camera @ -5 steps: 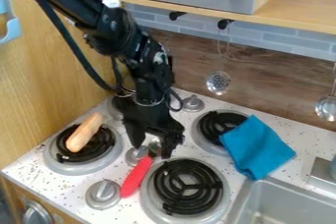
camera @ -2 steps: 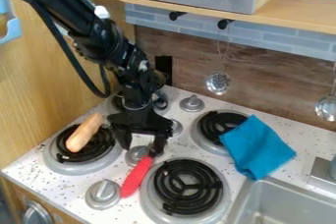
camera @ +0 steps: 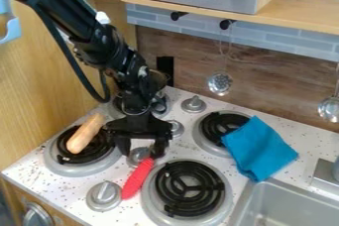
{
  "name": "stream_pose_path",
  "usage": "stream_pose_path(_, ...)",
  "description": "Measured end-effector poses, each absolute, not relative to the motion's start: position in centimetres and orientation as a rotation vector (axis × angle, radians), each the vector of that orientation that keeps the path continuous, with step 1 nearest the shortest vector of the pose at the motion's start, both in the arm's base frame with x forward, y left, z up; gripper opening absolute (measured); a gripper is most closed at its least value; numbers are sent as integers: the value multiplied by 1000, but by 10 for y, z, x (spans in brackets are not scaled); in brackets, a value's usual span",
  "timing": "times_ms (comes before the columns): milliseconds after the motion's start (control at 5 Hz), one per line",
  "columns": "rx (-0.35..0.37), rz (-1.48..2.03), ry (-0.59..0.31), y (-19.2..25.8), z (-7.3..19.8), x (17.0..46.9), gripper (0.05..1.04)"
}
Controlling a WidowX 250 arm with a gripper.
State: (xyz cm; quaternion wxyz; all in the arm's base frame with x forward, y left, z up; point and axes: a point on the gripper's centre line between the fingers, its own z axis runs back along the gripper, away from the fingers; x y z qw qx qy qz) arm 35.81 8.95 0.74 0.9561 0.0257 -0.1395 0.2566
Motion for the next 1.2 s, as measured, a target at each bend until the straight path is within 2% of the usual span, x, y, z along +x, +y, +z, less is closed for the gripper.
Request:
stream_pose_path(400, 33, 585, -265, 86, 3, 354, 1007)
stream_pose_path(800, 56, 606, -242, 89, -11, 351, 999)
stream_pose_path(1000, 54, 627, -240, 89, -12, 351, 932)
stream_pose_path(1200, 49, 654, -238, 86, -13, 350, 683)
